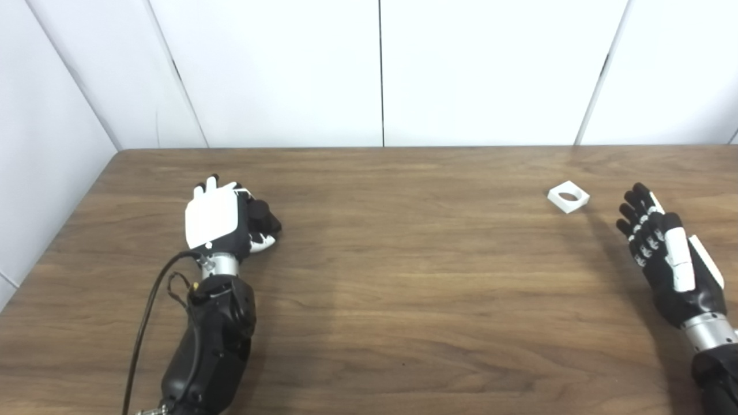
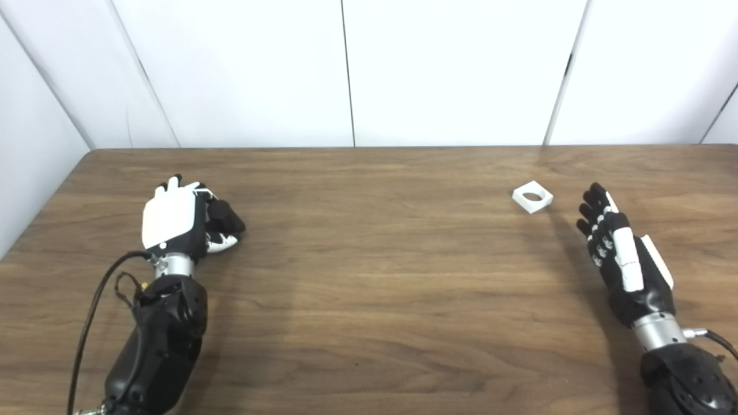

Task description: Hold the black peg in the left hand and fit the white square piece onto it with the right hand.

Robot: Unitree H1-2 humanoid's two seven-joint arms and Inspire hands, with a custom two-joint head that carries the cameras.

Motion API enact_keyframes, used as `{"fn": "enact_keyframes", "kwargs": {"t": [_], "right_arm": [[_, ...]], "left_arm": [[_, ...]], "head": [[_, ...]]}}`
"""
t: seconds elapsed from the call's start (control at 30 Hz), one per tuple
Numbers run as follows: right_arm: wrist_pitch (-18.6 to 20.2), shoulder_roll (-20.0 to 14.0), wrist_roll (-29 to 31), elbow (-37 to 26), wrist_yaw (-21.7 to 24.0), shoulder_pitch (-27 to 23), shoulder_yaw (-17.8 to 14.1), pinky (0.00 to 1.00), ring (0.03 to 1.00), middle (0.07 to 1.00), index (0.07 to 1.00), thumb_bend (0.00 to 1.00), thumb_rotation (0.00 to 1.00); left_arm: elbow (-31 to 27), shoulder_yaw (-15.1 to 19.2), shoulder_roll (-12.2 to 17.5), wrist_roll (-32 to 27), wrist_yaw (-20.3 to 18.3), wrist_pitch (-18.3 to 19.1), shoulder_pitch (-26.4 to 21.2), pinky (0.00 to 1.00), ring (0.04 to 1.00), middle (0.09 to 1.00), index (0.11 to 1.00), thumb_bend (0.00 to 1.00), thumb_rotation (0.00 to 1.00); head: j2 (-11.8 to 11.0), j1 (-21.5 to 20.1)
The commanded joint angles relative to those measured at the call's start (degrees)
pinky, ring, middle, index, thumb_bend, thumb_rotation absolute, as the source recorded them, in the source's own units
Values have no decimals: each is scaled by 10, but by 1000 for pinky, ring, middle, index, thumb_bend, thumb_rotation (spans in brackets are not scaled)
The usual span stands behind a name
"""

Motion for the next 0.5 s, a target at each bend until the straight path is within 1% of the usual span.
{"fn": "enact_keyframes", "kwargs": {"t": [0.0,0.1,0.17,0.27,0.47], "right_arm": [[10,47,5,33,-6,59,18,1000,1000,1000,1000,605,987],[16,50,4,22,-10,63,19,1000,1000,1000,1000,601,975],[22,51,2,13,-11,66,22,1000,1000,1000,1000,590,992],[16,51,0,7,-10,70,27,1000,1000,1000,1000,573,1000],[25,55,2,-1,-14,75,29,1000,1000,1000,1000,593,998]], "left_arm": [[-17,-16,-10,-8,-23,4,21,1000,1000,874,487,524,69],[-43,-25,-13,-10,-36,4,31,1000,1000,879,486,523,68],[-60,-34,-15,-9,-41,2,38,1000,1000,871,486,523,69],[-82,-50,-16,-5,-49,0,48,1000,1000,869,485,522,71],[-120,-82,-24,2,-58,-7,70,1000,995,862,485,522,75]], "head": [[3,-2],[6,-8],[8,-11],[11,-15],[16,-20]]}}
